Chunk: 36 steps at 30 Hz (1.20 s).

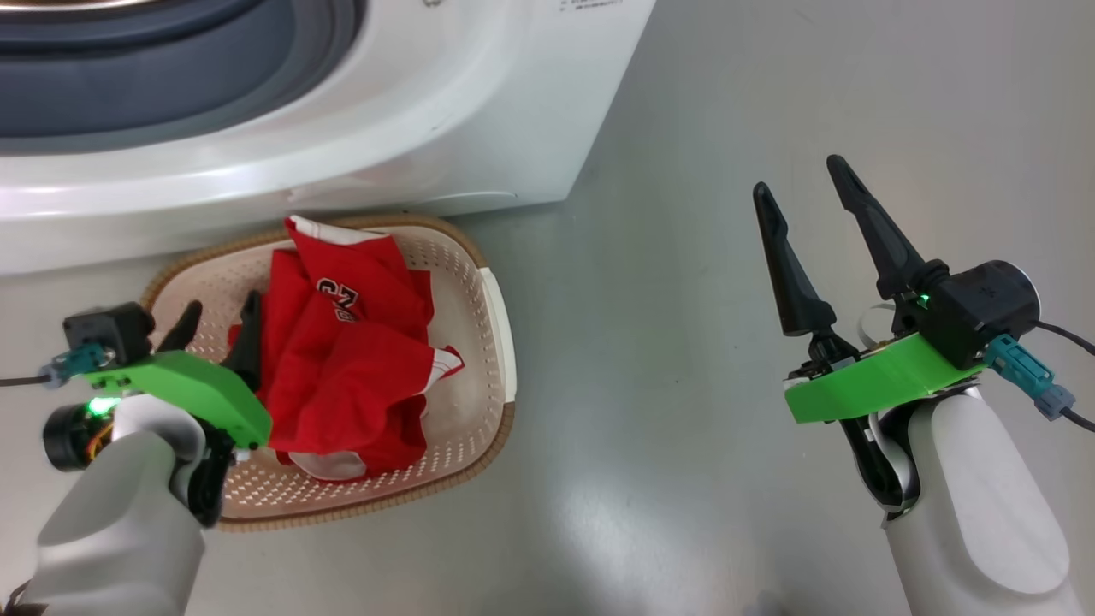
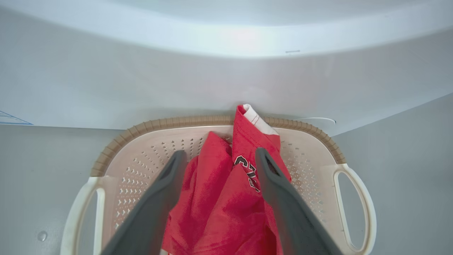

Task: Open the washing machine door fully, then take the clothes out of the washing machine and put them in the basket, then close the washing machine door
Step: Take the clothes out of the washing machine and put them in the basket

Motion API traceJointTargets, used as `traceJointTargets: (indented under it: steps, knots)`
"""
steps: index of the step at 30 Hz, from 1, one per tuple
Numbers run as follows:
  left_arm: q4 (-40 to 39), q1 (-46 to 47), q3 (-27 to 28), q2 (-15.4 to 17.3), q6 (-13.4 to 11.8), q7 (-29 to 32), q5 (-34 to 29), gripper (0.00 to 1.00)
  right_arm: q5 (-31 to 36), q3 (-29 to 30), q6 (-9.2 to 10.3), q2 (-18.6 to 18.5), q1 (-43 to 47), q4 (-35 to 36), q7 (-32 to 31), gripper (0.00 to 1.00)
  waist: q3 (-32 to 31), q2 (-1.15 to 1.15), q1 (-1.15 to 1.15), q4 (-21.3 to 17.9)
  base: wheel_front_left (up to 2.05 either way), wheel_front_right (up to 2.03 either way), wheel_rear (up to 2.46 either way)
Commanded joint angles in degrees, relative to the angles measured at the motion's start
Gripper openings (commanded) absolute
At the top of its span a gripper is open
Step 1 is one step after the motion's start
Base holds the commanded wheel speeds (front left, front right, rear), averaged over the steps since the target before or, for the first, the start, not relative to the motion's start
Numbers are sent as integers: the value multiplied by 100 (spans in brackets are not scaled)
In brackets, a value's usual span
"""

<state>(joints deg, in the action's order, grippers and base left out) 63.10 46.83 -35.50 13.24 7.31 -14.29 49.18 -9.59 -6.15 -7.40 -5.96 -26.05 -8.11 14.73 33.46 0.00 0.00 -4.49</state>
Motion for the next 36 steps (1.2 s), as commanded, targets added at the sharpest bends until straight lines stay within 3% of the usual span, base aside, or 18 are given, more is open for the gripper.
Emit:
traceJointTargets:
  steps: [1, 19, 36]
  knots:
    - [-92, -171, 204, 288, 18, -70, -85, 100, 56, -72, -9, -3, 107, 108, 27, 100, -79, 0, 0, 48, 0, 0, 0]
    - [-1366, -1121, 1989, 172, -24, -71, -1846, 100, -47, -46, -9, -149, 489, -75, 27, 100, -1007, 0, 0, 181, 0, 0, 0]
    - [-3485, -2791, 3456, -284, 3, -71, -3236, 100, -198, -36, -9, -342, 1192, -201, 27, 100, -2107, 0, 0, 221, 0, 0, 0]
